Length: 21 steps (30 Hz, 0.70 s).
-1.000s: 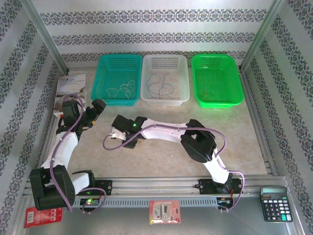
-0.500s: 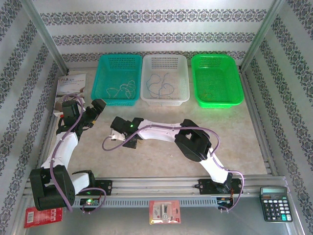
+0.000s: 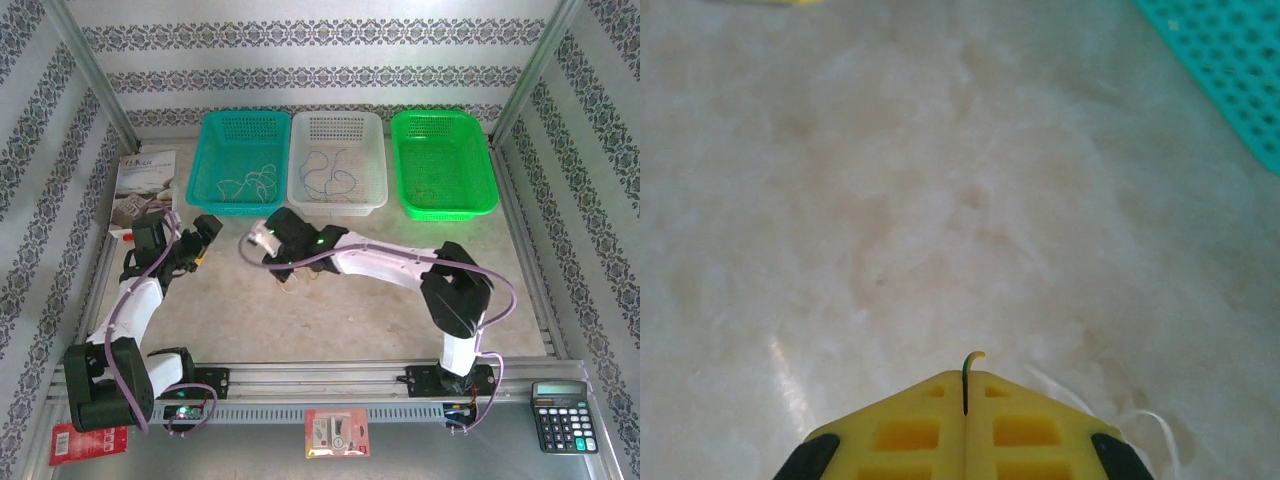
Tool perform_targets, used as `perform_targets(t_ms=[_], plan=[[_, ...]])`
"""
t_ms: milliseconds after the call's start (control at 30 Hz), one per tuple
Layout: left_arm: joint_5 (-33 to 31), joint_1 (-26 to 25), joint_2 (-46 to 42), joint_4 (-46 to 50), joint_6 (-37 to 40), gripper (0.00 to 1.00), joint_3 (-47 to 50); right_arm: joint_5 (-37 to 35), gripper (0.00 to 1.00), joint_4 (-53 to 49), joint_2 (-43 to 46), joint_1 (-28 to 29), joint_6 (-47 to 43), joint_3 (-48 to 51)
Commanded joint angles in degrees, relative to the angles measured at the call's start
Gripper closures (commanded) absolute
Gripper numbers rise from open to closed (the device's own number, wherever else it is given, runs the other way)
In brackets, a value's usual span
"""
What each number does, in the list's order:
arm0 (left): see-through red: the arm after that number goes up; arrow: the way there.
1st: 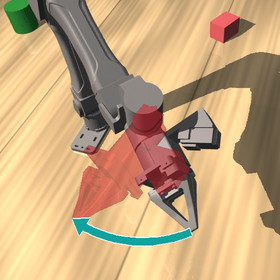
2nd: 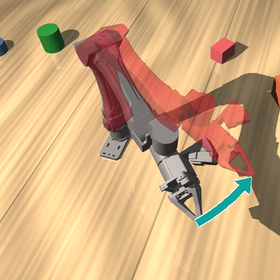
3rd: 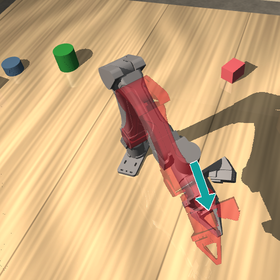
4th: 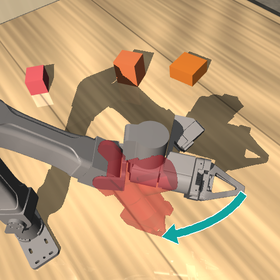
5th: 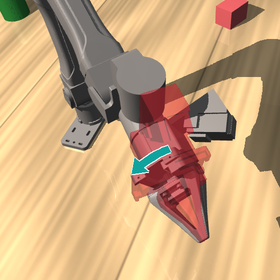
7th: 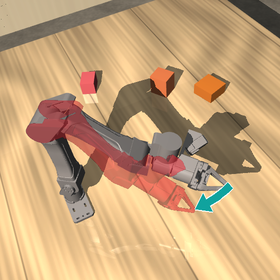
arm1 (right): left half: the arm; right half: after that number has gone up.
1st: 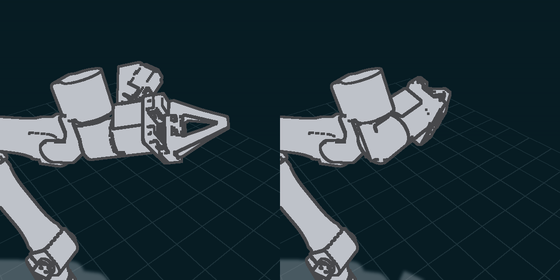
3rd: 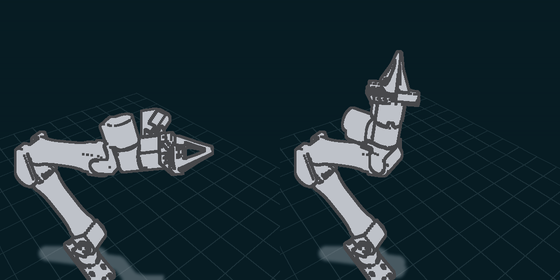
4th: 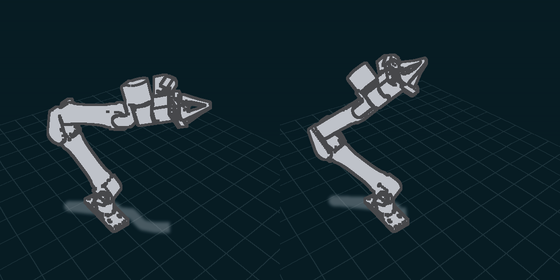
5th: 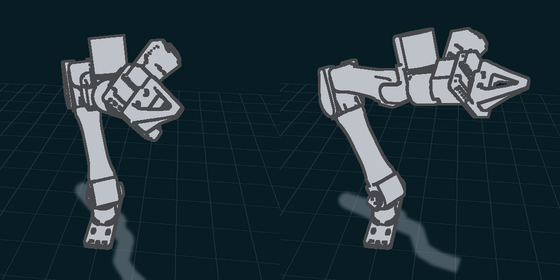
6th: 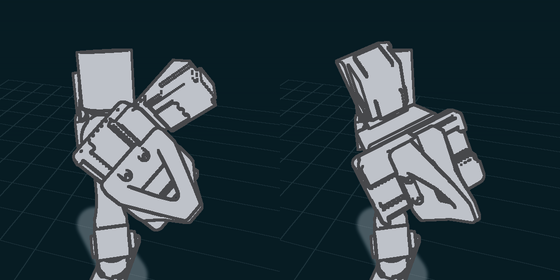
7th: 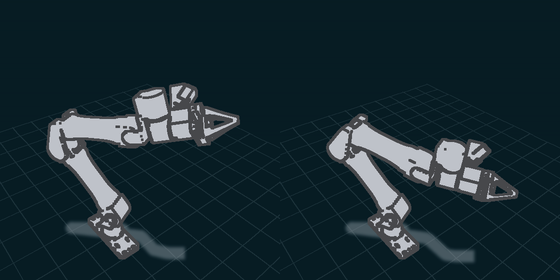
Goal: Untangle the cables
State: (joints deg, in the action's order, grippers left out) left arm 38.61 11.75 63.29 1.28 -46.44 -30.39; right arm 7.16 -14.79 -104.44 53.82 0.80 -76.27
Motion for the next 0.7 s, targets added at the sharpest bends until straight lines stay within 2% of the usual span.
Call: perform_targets(t_ms=[0,100,300,533,667], plan=[[3.49,0.2,-3.52,-3.66,0.56,0.0,3.36,6.97,1.0,13.8,2.4,-2.86,13.95,5.9],[2.74,-2.38,-6.79,-7.54,-3.19,0.0,8.05,9.16,1.0,21.86,4.2,-5.8,22.58,11.11],[-6.41,-15.07,-11.69,-5.02,-1.25,0.01,11.17,12.44,1.0,36.8,6.6,-10.69,36.43,19.84],[-15.8,-28.83,-6.61,-5.81,2.3,0.03,9.21,12.8,1.0,40.5,7.8,-11.66,39.96,22.57],[-17.77,-33.03,-0.53,-8.86,2.96,0.05,7.58,13.23,1.0,40.94,8.53,-11.65,40.42,23.22]])
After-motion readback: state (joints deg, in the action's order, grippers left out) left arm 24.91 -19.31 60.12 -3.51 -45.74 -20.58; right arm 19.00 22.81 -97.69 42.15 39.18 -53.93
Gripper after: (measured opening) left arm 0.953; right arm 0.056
